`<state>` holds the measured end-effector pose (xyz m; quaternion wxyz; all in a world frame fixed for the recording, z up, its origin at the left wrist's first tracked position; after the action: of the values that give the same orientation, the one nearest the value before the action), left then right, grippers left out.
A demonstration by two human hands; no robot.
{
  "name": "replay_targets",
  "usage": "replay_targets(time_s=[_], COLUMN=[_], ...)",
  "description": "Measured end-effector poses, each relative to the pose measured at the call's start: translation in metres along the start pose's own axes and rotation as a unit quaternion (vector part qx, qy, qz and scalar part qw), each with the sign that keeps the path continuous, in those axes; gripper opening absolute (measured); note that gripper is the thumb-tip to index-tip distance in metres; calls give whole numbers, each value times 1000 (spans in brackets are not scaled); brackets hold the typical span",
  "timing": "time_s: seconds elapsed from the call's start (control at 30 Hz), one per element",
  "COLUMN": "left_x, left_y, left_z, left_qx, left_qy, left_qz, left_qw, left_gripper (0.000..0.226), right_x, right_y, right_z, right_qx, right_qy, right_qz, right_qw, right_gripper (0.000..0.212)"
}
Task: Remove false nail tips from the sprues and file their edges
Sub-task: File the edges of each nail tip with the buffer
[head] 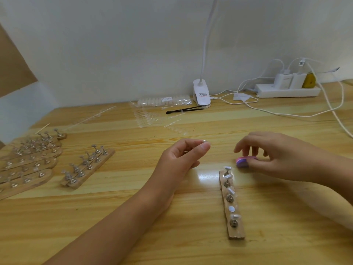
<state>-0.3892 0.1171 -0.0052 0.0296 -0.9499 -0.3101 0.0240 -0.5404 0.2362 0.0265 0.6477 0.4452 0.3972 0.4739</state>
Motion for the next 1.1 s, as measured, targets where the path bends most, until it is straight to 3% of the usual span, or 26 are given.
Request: replay_targets(time_s=[0.1, 0.17, 0.3, 0.37, 0.57, 0.8, 1.0, 1.1], left_x=[1, 2, 5, 7, 6, 8, 8, 9], left_y=[0, 0, -1, -3, -7, -8, -8, -8], left_z=[2, 1, -6, -9, -9, -9, -10, -12], left_qx=[-18, -39, -68, -75, -81, -88, -118, -108], left_qy=[4, 1, -41, -54, -58, -66, -75, -82], left_qz=[1, 2, 1, 3, 17, 22, 8, 9], left_qw=[1000, 999, 997, 996, 995, 994, 990, 991], left_gripper=[24, 26, 26, 27, 14, 14, 12, 11], right_x=[-2, -2, 0, 0, 0, 0, 3, 3], right_y=[-3, 5, 14, 9, -2, -9, 17, 19], right_z=[1, 5, 15, 26, 39, 46, 36, 35], right_qx=[-41, -136, -434, -492, -544, -526, -601, -546], right_qy=[-4, -5, -9, 7, 20, 28, 42, 25], right_qz=[3, -49, -99, -78, -48, -5, -94, -93], right_qw=[999, 989, 895, 867, 838, 850, 793, 832], right_gripper=[18, 23, 39, 36, 38, 27, 21, 24])
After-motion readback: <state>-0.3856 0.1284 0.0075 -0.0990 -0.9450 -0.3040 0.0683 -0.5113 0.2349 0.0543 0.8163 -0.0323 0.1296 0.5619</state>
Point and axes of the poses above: each hand's wrist, its own x-axis away from the middle knuckle, its own y-axis out of the back of the hand, z = x × y, the point moved 8 cm from there along -x, towards the middle knuckle, and after that the axes turned 1 degree about -y, right-handed, at the moved point
